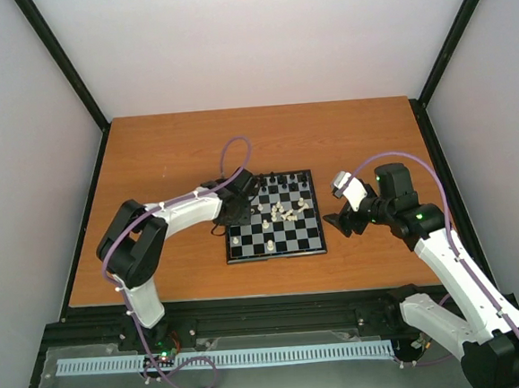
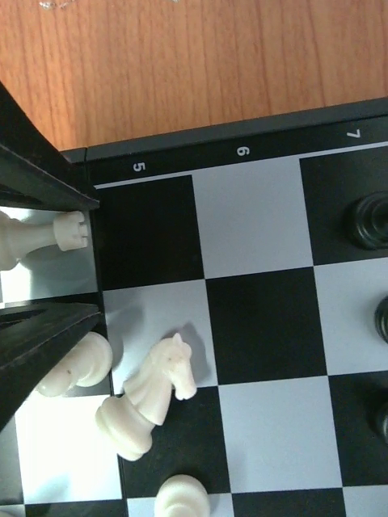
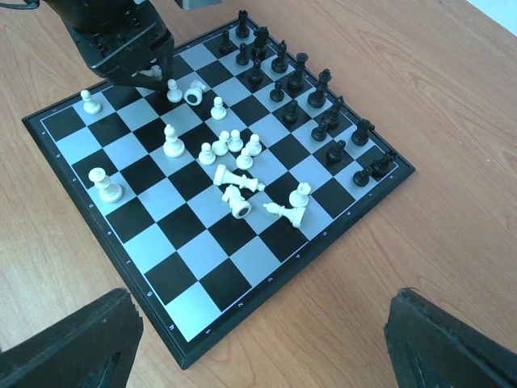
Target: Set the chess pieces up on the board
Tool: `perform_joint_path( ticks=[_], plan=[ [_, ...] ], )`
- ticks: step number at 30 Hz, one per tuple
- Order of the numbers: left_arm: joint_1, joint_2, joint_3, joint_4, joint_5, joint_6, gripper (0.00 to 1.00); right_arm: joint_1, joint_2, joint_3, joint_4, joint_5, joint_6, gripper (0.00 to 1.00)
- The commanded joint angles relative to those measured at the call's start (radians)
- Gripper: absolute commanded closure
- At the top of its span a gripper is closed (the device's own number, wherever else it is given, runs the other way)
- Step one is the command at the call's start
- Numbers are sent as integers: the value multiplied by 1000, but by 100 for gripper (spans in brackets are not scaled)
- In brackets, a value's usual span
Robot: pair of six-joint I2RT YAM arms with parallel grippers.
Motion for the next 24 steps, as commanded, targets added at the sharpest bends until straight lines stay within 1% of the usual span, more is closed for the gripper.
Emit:
perform_joint_path(
  ticks=[1, 6, 11, 24],
  plan=[
    [9, 28, 36, 2, -19, -1, 69, -6, -7, -8, 11, -15, -12, 16],
    [9, 14, 19, -13, -34, 3, 73, -6, -6, -8, 10, -16, -14, 16],
    [9, -17, -10, -22, -44, 3, 72, -5, -4, -8, 7, -21, -15, 16],
    [9, -38, -53, -45, -33, 10, 72, -4, 6, -8, 7, -22, -16, 16]
  ],
)
